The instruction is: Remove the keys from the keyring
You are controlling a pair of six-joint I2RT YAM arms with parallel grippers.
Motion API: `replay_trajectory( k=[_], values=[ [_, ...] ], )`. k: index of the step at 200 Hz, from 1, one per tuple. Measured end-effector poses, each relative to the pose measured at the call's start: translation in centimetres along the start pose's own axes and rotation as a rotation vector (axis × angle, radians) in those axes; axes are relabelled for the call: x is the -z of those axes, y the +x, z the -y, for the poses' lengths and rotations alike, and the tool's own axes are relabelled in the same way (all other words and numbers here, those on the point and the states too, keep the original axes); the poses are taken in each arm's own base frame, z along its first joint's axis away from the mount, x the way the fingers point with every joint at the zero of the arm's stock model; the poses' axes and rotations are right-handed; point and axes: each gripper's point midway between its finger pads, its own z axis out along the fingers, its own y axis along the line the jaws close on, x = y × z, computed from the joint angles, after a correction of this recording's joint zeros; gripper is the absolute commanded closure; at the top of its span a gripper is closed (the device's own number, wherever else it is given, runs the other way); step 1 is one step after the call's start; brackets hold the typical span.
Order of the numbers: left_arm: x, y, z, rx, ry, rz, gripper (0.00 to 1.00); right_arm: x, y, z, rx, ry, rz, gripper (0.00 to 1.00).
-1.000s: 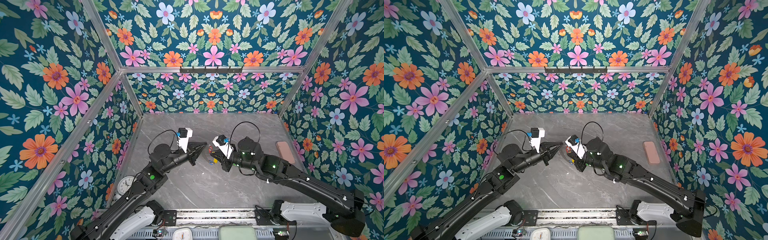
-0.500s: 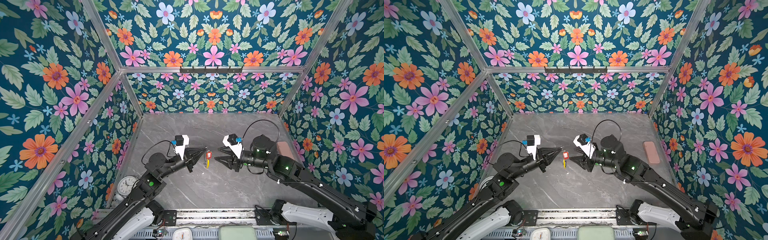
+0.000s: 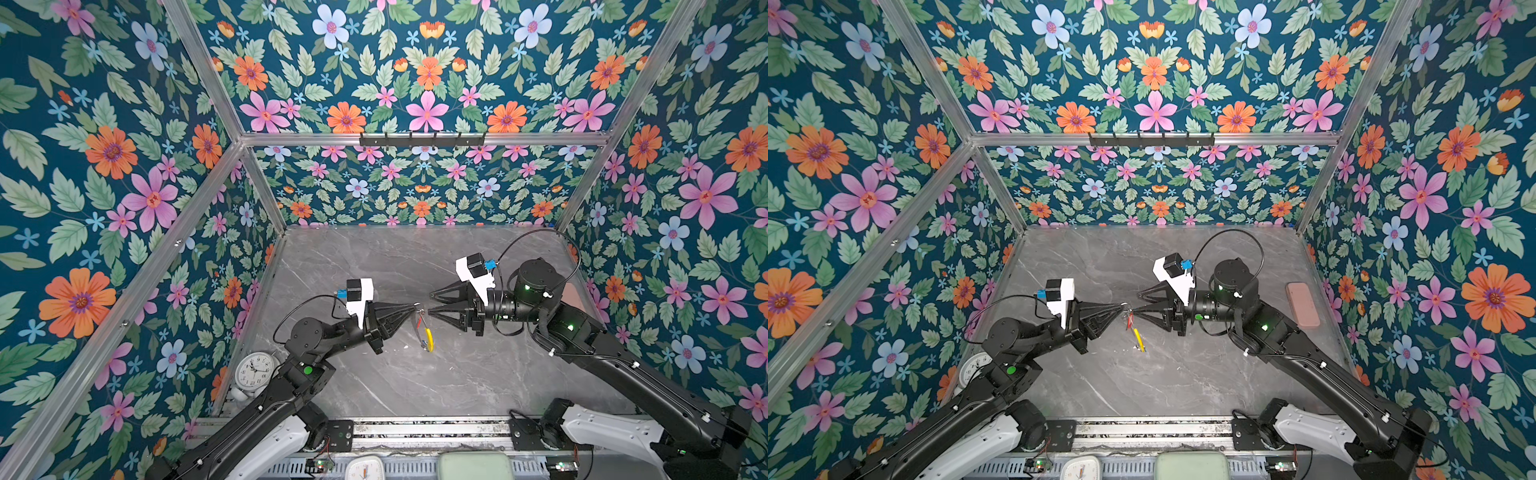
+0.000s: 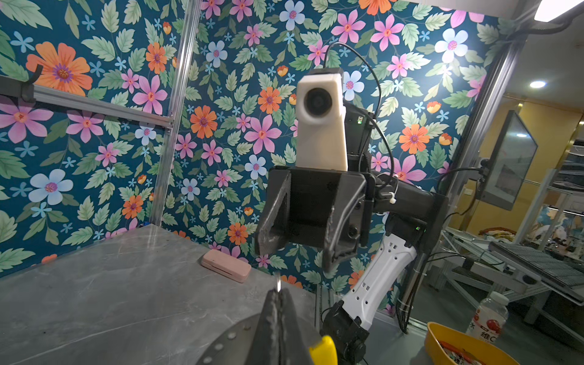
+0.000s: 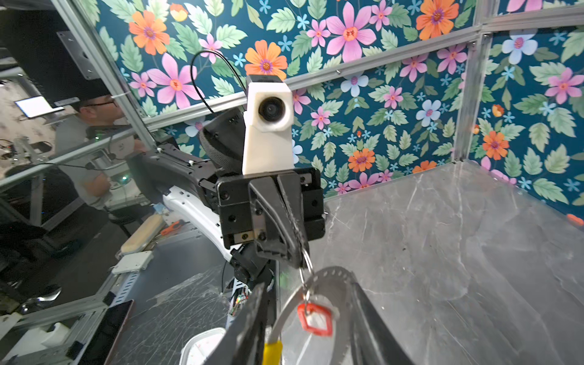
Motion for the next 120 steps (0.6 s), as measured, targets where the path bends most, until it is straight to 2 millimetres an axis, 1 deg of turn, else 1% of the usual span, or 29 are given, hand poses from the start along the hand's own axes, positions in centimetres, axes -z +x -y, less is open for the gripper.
replay_trajectory(
  k=[11,29,81,120],
  values=[
    [0.0,-0.1,0.1,-0.001,0.007,0.007,1.0,-0.2,0.0,-0.1,-0.017,-0.017,-0.001,0.69],
    [0.0,-0.3,0.3,0.006,0.017,0.016,1.0,-0.5,0.0,-0.1,-0.029,-0.033,-0.008,0.71],
    [0.0,-0.1,0.5,0.006,0.033,0.013,1.0,-1.1,0.5,-0.2,-0.088,-0.072,-0.03,0.79],
    [0.0,0.1,0.4,0.008,0.032,0.011,1.0,-1.3,0.5,-0.4,-0.091,-0.094,-0.033,0.87]
  ],
)
